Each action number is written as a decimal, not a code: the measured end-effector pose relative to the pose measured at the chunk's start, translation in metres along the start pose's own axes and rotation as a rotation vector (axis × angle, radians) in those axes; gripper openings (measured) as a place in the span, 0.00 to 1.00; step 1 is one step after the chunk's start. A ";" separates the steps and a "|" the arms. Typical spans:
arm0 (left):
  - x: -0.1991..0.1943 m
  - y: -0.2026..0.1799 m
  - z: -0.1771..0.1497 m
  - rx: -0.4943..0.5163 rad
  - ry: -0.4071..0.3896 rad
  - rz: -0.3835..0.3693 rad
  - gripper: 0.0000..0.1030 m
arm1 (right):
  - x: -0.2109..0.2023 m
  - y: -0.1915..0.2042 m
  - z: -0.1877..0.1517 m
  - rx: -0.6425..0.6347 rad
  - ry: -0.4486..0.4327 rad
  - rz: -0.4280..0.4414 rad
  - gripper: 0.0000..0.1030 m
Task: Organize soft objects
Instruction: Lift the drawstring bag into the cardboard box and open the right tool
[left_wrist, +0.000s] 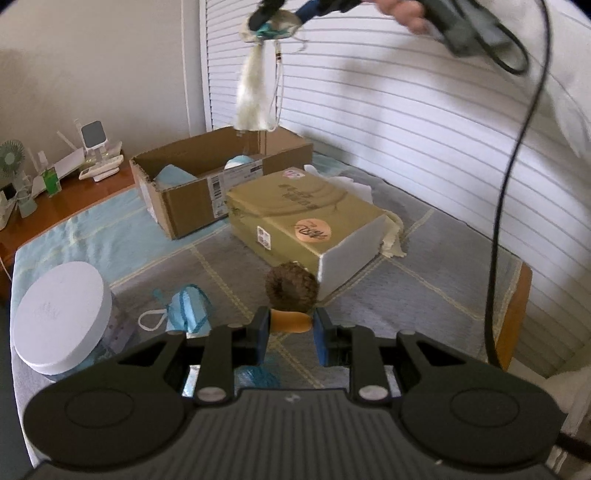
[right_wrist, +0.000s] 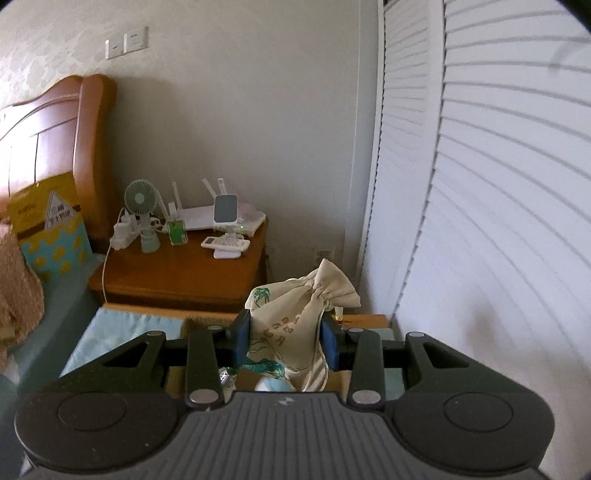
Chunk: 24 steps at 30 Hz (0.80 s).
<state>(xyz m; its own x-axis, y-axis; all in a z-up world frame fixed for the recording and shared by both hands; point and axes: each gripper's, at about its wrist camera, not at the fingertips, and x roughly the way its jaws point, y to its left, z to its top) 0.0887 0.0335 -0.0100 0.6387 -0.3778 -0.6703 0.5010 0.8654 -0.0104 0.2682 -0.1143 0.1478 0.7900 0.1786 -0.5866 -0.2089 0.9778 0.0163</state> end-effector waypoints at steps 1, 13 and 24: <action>0.001 0.002 -0.001 -0.005 0.001 0.002 0.23 | 0.008 0.001 0.004 0.017 0.009 0.009 0.42; 0.008 0.022 -0.001 -0.048 0.013 0.012 0.23 | 0.113 -0.003 -0.014 0.243 0.183 -0.003 0.42; 0.017 0.028 0.007 -0.041 0.028 0.028 0.23 | 0.132 -0.019 -0.031 0.262 0.232 -0.027 0.78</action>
<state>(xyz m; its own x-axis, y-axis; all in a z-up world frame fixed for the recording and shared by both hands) 0.1176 0.0489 -0.0170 0.6350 -0.3447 -0.6914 0.4586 0.8884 -0.0216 0.3586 -0.1122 0.0452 0.6351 0.1515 -0.7574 -0.0106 0.9822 0.1876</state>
